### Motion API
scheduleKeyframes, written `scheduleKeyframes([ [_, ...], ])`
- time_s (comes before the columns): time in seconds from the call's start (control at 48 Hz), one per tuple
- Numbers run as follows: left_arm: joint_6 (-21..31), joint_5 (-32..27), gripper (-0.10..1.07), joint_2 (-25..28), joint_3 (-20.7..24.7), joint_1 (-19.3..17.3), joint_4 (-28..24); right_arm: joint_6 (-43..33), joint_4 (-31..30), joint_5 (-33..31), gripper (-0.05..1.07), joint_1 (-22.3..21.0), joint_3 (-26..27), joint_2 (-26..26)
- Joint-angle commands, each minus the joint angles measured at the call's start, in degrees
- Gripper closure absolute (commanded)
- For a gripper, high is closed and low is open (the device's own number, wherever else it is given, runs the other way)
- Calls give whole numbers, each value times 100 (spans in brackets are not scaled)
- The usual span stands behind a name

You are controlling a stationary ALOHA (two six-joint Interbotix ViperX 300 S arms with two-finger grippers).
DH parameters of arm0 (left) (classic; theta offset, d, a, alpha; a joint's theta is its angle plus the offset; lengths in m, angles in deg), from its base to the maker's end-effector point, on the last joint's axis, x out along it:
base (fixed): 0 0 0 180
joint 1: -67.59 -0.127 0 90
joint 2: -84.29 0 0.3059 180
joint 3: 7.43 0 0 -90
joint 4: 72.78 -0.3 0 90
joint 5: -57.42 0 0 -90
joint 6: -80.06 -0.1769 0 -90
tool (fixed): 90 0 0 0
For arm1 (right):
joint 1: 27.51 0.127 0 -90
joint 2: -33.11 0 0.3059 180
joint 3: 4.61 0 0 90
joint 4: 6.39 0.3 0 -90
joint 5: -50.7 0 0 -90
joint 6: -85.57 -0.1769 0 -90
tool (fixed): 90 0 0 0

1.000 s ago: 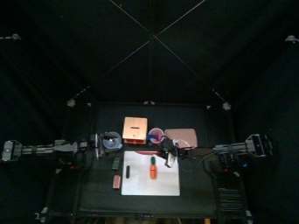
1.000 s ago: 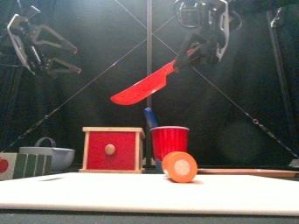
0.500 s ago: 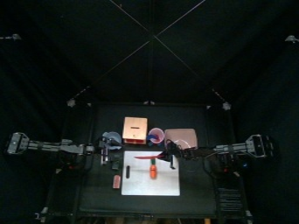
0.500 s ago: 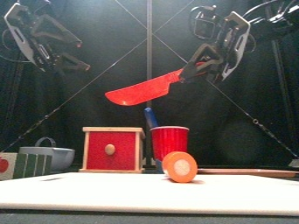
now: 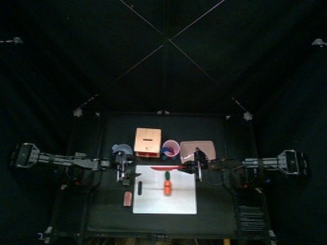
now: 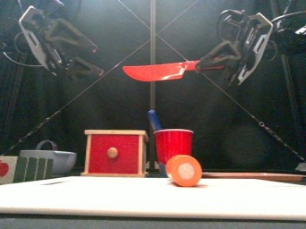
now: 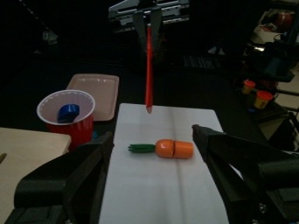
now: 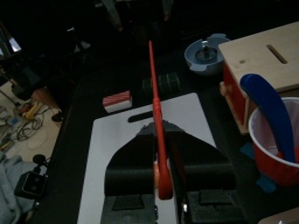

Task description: Grab knife with other hand

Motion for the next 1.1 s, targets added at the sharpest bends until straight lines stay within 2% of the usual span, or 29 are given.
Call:
scheduleKeyframes([
  [0.0,9,105,-4,246,290,18,9,18,0,62,67,-18,53,-62],
  [0.312,9,492,-3,1020,712,26,9,404,246,53,67,-18,-18,-62],
  [0.5,18,589,4,1459,914,-9,18,422,264,53,67,-18,-35,-88],
  [0.708,0,940,14,1573,905,-18,132,422,299,44,67,0,-53,-97],
  [1.083,-9,984,19,1890,1028,-26,202,422,299,44,67,0,-62,-88],
])
